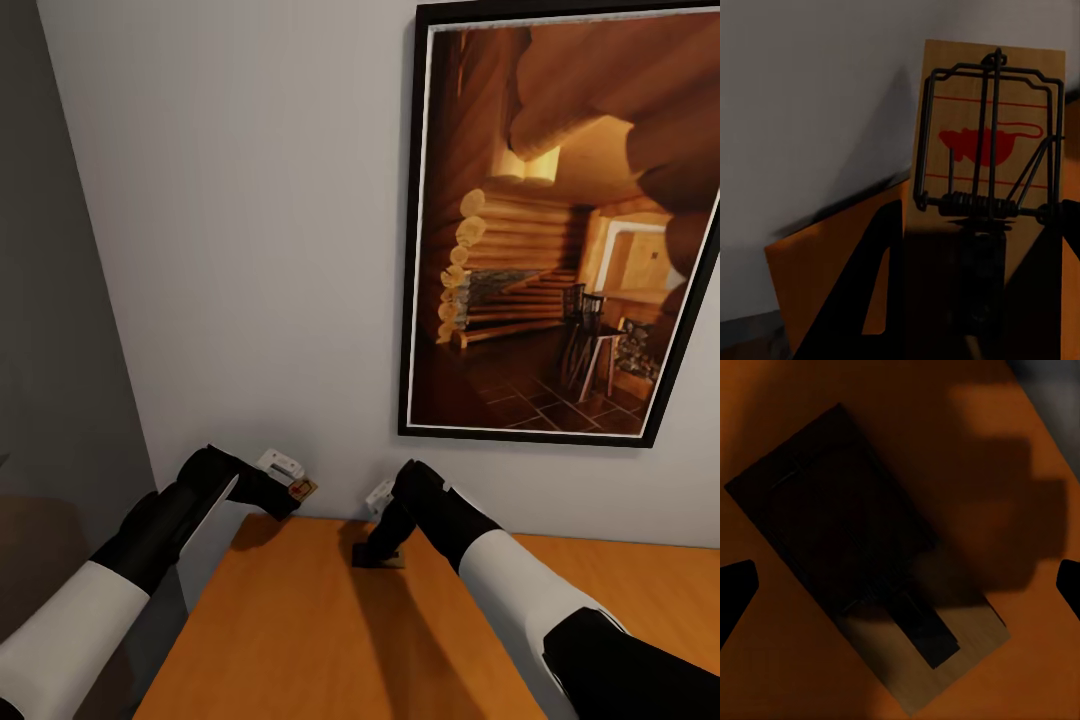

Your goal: Take the four mousetraps from the cabinet in the bathroom and place them on the bathroom floor. Make sure all four end up on the same floor surface, and ensure that at least two of them are either under or directly next to the same bathroom sink.

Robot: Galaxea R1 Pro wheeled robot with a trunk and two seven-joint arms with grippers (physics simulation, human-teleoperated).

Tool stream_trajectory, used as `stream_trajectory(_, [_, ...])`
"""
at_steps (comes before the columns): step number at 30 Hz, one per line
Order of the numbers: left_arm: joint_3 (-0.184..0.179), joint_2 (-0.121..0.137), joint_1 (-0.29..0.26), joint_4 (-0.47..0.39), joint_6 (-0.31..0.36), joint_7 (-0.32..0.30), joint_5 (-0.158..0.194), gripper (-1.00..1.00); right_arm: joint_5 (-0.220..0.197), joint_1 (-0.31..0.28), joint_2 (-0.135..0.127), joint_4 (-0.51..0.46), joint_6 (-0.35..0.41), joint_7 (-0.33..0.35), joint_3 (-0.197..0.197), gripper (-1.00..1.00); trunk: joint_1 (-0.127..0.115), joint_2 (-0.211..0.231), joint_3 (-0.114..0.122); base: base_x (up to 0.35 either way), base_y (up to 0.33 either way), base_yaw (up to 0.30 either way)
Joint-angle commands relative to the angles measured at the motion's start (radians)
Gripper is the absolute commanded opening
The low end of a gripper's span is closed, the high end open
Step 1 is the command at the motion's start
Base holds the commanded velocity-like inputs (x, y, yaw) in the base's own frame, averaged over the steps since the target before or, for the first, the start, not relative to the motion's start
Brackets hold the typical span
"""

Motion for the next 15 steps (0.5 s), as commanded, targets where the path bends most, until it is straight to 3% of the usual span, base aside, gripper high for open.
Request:
stream_trajectory(1, [-0.002,0.001,-0.001,-0.001,0.003,0.000,-0.001,-1.00,0.010,-0.001,0.000,0.000,0.001,0.009,0.001,1.00,0.000,-0.001,-0.001,0.000,0.000,0.000])
stream_trajectory(15, [-0.002,0.001,-0.001,-0.001,0.003,0.000,-0.001,-1.00,0.007,-0.001,0.000,0.087,-0.068,0.002,-0.001,1.00,0.000,-0.001,-0.001,0.000,0.000,0.000])
